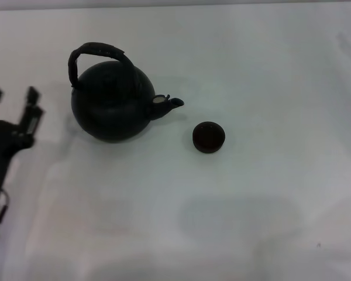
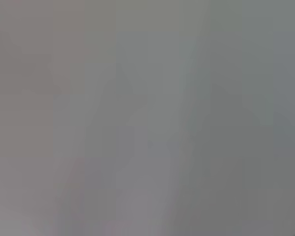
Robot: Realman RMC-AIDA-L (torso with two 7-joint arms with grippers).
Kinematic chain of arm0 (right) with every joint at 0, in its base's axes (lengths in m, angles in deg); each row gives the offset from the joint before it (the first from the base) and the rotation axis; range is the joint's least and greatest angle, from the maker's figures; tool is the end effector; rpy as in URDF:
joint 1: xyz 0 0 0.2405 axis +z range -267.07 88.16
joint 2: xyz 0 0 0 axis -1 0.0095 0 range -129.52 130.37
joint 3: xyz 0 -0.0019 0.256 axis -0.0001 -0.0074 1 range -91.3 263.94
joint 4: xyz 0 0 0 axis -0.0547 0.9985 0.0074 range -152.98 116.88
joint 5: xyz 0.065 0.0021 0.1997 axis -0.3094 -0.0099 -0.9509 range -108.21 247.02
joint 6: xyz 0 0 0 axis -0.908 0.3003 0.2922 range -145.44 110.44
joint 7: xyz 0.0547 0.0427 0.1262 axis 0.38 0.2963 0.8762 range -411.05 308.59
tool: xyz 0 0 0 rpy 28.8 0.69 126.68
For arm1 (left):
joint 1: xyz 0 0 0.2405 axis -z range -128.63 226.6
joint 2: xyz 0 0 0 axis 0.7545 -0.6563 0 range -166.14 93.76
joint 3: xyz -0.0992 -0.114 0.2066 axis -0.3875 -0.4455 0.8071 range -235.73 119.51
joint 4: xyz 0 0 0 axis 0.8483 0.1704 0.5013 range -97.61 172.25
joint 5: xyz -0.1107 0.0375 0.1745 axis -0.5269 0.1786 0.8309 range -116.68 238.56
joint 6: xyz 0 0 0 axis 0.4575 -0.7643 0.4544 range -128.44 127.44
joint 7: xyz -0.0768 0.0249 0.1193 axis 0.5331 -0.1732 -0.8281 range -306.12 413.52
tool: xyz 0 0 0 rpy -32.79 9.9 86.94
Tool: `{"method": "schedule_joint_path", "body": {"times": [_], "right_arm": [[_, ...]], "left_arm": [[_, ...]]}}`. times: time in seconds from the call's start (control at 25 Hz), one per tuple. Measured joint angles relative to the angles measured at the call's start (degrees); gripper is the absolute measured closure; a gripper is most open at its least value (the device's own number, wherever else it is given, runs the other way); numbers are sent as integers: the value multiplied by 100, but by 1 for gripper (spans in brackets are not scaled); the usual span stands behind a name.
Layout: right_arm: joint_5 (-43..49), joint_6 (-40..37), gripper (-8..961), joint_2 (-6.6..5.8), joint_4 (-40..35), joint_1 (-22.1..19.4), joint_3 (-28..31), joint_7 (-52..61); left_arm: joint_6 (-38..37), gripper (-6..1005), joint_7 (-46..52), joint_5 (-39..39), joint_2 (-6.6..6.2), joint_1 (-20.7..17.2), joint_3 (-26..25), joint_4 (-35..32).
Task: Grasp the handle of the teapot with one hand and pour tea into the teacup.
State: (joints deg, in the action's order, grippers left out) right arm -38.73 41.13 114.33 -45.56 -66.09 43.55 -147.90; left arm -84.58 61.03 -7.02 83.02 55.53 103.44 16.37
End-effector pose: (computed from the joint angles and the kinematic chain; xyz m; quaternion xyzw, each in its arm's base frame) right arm 0.3492 0.3668 0.0801 -0.6835 0.4398 0.3911 0.4316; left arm -0.3287 0.2061 -0.0490 -0.6668 -0.2803 -0.3789 0.5773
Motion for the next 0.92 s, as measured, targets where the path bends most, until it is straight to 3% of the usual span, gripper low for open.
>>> {"method": "schedule_joint_path", "body": {"times": [0.16, 0.4, 0.72, 0.92], "right_arm": [[13, 75, 81, 43, 2, -9, -22, -429], [-154, 407, 81, 123, 432, -9, 26, -1927], [-1969, 921, 81, 145, 1846, 1, 48, -4551], [-2368, 997, 81, 150, 2053, 2, 50, -4903]], "left_arm": [[-6, 300, 183, -601, -17, 29, -34, 468], [34, 300, 1222, -1215, -29, 335, -216, 1246], [634, 300, 1269, -1445, -55, 804, -398, 1639], [708, 300, 1271, -1466, -50, 922, -397, 1666]]}}
